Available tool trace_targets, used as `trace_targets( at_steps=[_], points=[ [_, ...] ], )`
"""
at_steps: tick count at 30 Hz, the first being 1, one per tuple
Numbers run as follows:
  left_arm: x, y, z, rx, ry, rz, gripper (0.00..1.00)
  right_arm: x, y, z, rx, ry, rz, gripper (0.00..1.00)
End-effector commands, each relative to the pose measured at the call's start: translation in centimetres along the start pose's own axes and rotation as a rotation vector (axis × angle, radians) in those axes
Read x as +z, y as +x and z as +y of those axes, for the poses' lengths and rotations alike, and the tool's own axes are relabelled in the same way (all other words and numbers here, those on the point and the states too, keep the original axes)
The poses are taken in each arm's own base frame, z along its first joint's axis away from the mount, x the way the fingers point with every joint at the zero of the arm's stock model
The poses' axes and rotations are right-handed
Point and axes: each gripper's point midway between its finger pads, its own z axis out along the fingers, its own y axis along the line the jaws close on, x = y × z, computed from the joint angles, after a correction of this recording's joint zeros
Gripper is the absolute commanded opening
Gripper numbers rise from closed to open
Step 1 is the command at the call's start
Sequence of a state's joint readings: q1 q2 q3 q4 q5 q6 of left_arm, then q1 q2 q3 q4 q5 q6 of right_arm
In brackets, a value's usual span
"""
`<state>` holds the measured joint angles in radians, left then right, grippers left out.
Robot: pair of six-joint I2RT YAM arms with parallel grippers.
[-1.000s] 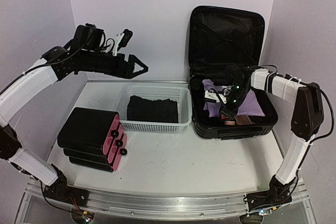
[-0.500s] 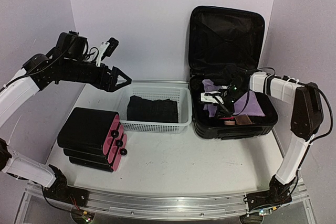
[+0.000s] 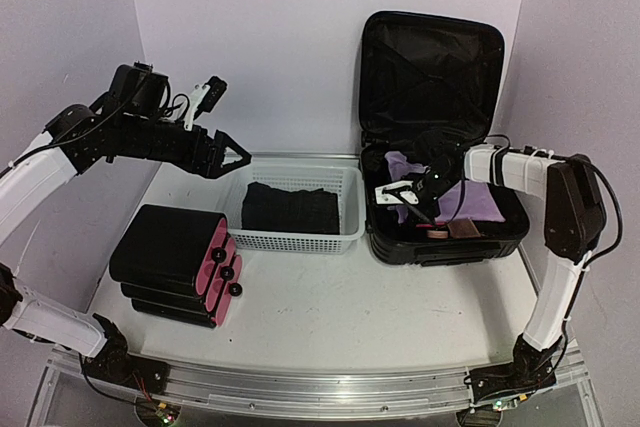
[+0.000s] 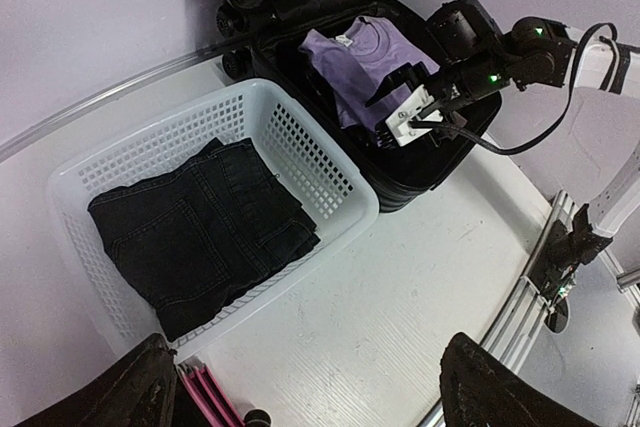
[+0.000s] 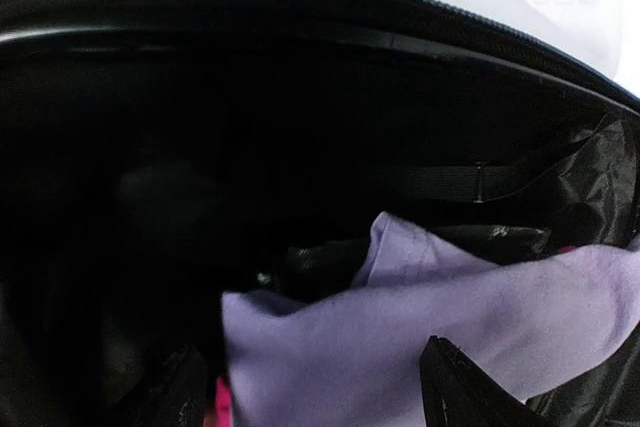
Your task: Open, take out, and arrange the luggage
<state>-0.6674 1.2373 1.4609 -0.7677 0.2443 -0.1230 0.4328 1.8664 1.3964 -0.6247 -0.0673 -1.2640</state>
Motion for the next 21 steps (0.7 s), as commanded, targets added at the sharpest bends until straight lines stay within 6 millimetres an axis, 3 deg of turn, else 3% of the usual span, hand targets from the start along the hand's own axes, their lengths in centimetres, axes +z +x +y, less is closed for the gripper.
trace_targets(
  at_steps=[1, 7, 11, 17, 21],
  points=[
    [-0.8, -1.1, -0.6, -0.016, 0.028, -0.047, 0.92, 1.3, 0.3, -2.0, -0.049, 0.126, 0.047, 0.75],
    [-1.1, -1.3, -0.7, -0.029, 0.028, -0.058, 0.91, 1.8, 1.0, -3.0, -0.057, 0.19, 0.09, 0.79],
    [-1.0, -1.4, -0.9, -0.043, 0.045, -0.055, 0.91, 2.0, 1.7, -4.8, -0.019, 0.252, 0.142, 0.78],
    [-1.2, -1.3, -1.3, -0.063, 0.064, -0.059, 0.91, 1.2, 1.2, -6.2, 0.055, 0.288, 0.105, 0.68],
    [-1.5, -1.4, -1.5, -0.069, 0.072, -0.063, 0.91, 0.0, 1.3, -7.2, 0.137, 0.315, 0.068, 0.67]
  ],
)
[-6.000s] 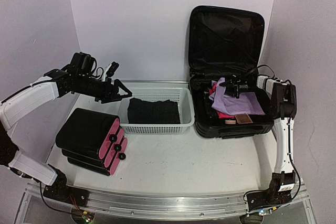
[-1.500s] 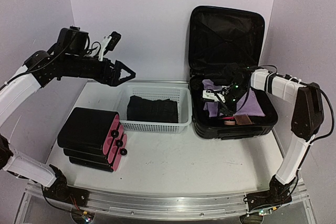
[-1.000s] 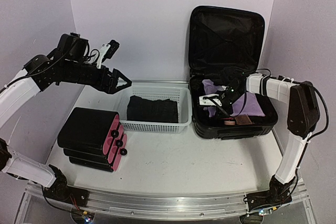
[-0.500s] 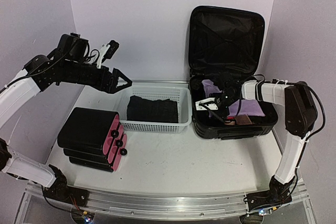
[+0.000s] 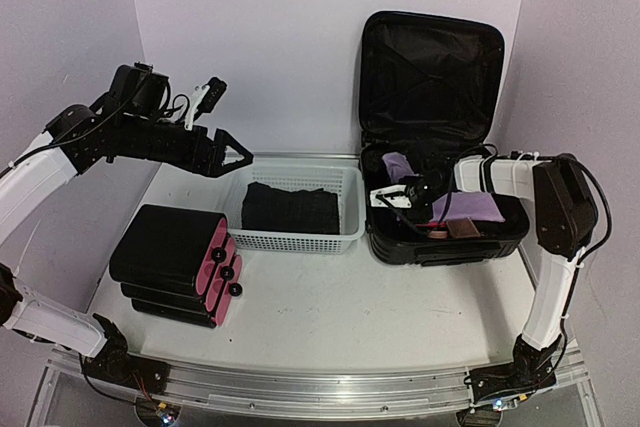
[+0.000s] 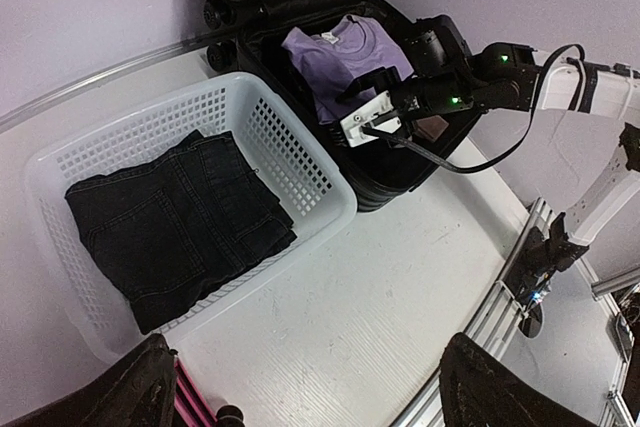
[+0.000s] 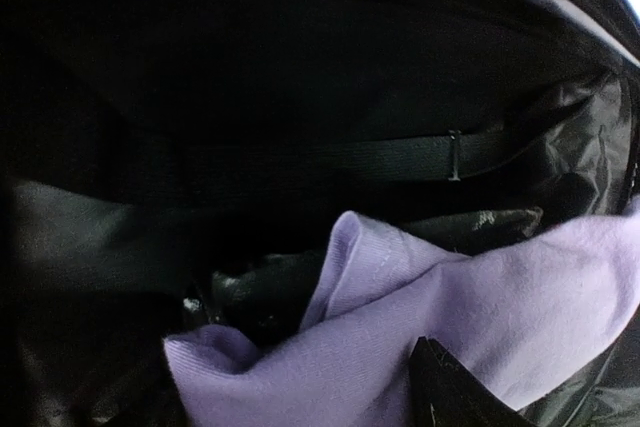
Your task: Open, take out, and arrange the luggage
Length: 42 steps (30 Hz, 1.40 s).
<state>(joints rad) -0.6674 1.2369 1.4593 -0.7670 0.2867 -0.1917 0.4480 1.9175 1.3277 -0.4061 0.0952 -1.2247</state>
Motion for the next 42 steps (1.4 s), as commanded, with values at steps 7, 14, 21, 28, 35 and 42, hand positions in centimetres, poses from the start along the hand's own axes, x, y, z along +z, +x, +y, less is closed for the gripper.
trace_targets(
  at_steps=[7, 14, 21, 28, 35, 42],
  points=[
    [-1.5, -1.5, -1.3, -0.002, 0.052, -0.073, 0.91, -3.6, 0.0, -7.1, 0.259, 0.193, -0.082, 0.72],
    [-1.5, -1.3, -1.5, -0.009, 0.068, -0.072, 0.91, -4.7, 0.3, -7.2, 0.401, 0.151, -0.158, 0.75],
    [-1.5, -1.3, -1.7, -0.013, 0.082, -0.074, 0.91, -5.1, 0.8, -7.3, 0.495, 0.122, -0.163, 0.81],
    [-1.4, -1.4, -2.0, -0.018, 0.097, -0.073, 0.91, -4.1, 1.2, -6.4, 0.506, 0.085, -0.131, 0.84],
    [-1.3, -1.4, -1.9, -0.021, 0.098, -0.073, 0.91, -3.3, 1.3, -6.3, 0.491, 0.124, -0.092, 0.87],
    [-1.3, -1.4, -1.9, -0.027, 0.097, -0.075, 0.91, -2.1, 1.3, -7.0, 0.427, 0.243, -0.043, 0.86]
  ],
)
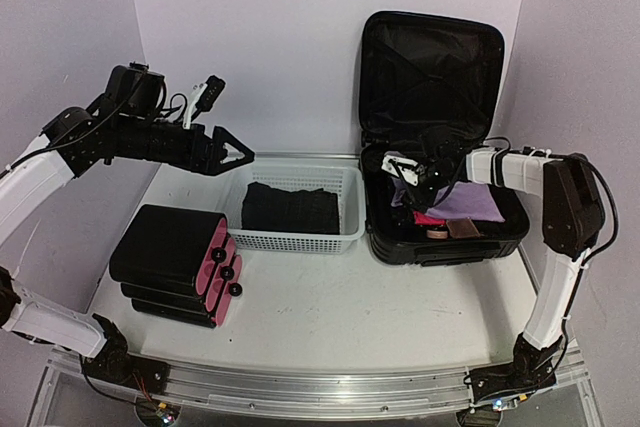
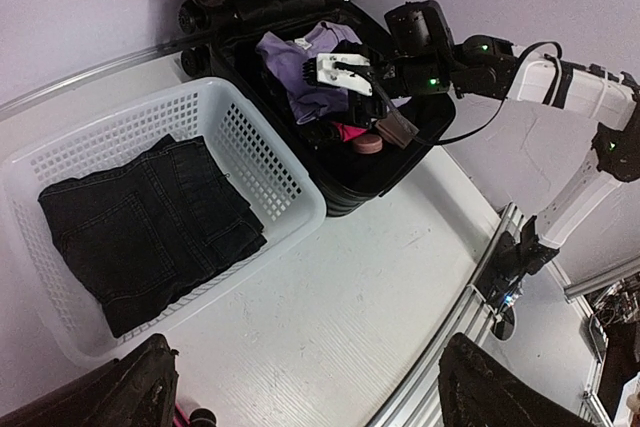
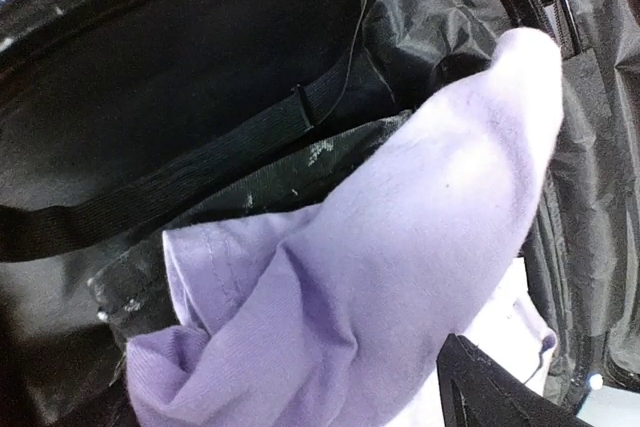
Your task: Open, take out, and arrange the luggage
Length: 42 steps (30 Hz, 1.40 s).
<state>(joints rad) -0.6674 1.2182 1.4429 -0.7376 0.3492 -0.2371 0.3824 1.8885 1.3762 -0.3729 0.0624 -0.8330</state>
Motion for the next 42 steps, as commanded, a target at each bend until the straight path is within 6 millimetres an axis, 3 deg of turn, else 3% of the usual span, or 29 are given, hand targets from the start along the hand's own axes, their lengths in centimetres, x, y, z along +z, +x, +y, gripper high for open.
trace_targets(
  at_steps=[1, 10, 16, 20, 26, 33, 36, 40, 42],
  points=[
    [-0.8, -1.2, -0.7, 0.009, 0.028, -0.059, 0.91, 0.2, -1.5, -2.2, -0.039, 0.152, -0.031, 0.85],
    [-0.9, -1.0, -0.8, 0.002, 0.032, -0.061, 0.91, 1.5, -2.1, -1.5, -0.085, 0.149, -0.045, 0.83],
    [-0.7, -0.8, -0.7, -0.003, 0.038, -0.053, 0.91, 1.7, -1.7, -2.0, -0.088, 0.174, -0.014, 0.71],
    [-0.5, -0.8, -0.9, -0.005, 0.046, -0.05, 0.9, 2.0, -0.9, -2.7, -0.09, 0.213, 0.039, 0.58],
    [-0.7, -0.9, -1.0, -0.008, 0.05, -0.054, 0.9, 0.0, -2.1, -4.1, 0.025, 0.243, -0.007, 0.37],
    [-0.7, -0.8, -1.1, -0.012, 0.057, -0.053, 0.9, -3.1, -3.7, -5.6, 0.184, 0.231, -0.09, 0.29],
    [-0.7, -0.7, -1.1, -0.015, 0.063, -0.052, 0.9, -3.7, -3.2, -6.4, 0.265, 0.22, -0.106, 0.23],
    [-0.8, -0.7, -1.2, -0.015, 0.066, -0.055, 0.9, -4.4, -1.8, -7.5, 0.378, 0.211, -0.114, 0.0],
    [-0.9, -0.7, -1.3, -0.014, 0.068, -0.057, 0.9, -4.8, -1.1, -8.3, 0.452, 0.217, -0.121, 0.0]
  ],
)
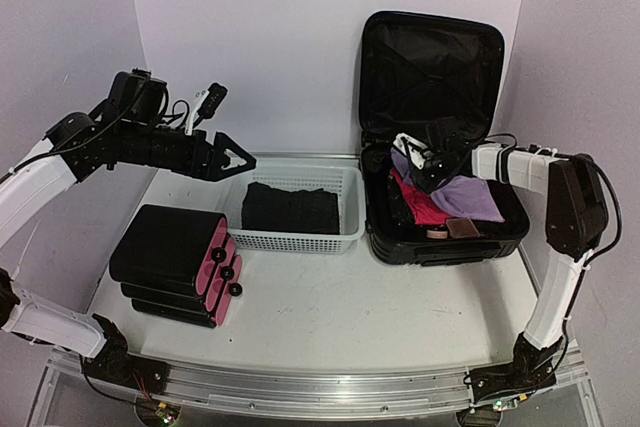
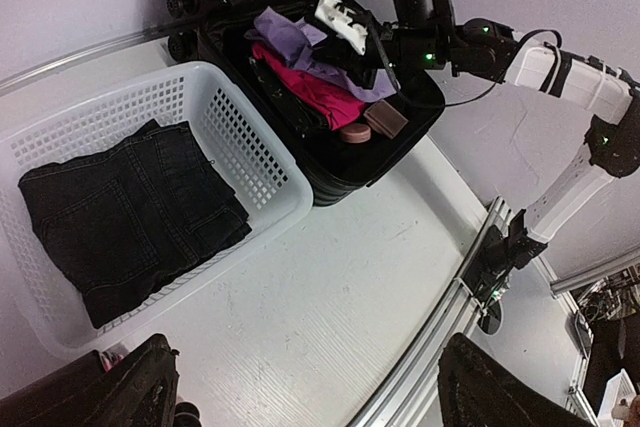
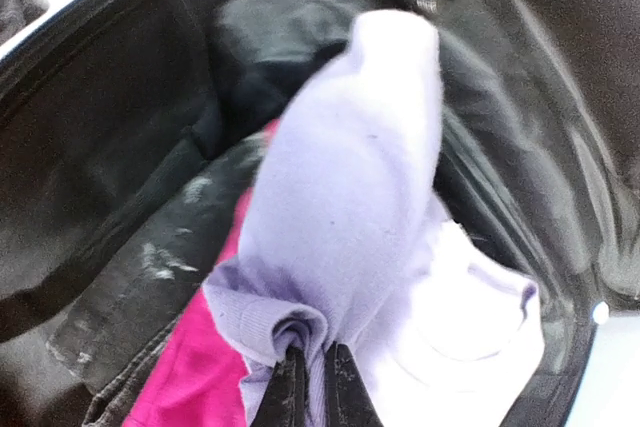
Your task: Open, take out, and arrange the luggage
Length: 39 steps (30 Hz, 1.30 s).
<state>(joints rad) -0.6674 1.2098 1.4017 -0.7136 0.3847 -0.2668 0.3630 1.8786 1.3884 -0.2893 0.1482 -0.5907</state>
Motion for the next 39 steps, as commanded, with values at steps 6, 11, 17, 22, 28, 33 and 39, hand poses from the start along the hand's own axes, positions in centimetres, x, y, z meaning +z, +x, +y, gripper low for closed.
trace_targets(
  at_steps=[6, 11, 17, 22, 28, 33, 39],
  points=[
    [-1.1, -1.5, -1.2, 0.017, 0.042, -0.069, 0.9, -3.6, -1.0, -6.6, 0.406, 0.021, -0.115, 0.0],
    [-1.1, -1.5, -1.3, 0.012, 0.05, -0.068, 0.9, -3.1, 1.3, -7.8, 0.64, -0.029, -0.094, 0.0],
    [-0.9, -1.5, -1.4, 0.007, 0.058, -0.065, 0.9, -1.9, 5.4, -9.7, 1.115, -0.164, -0.084, 0.0],
    [-0.7, -1.5, -1.4, 0.0, 0.063, -0.062, 0.9, -1.9, 5.9, -9.9, 1.265, -0.257, -0.122, 0.24],
    [-0.3, -1.5, -1.5, -0.007, 0.078, -0.054, 0.9, -2.6, 5.5, -10.1, 1.361, -0.367, -0.152, 0.57],
    [0.0, -1.8, -1.6, -0.012, 0.091, -0.049, 0.9, -2.4, 5.4, -10.0, 1.417, -0.424, -0.148, 0.75],
    [0.3, -1.9, -2.0, -0.016, 0.11, -0.043, 0.89, -0.8, 7.8, -10.9, 1.446, -0.345, -0.033, 0.86]
  ],
)
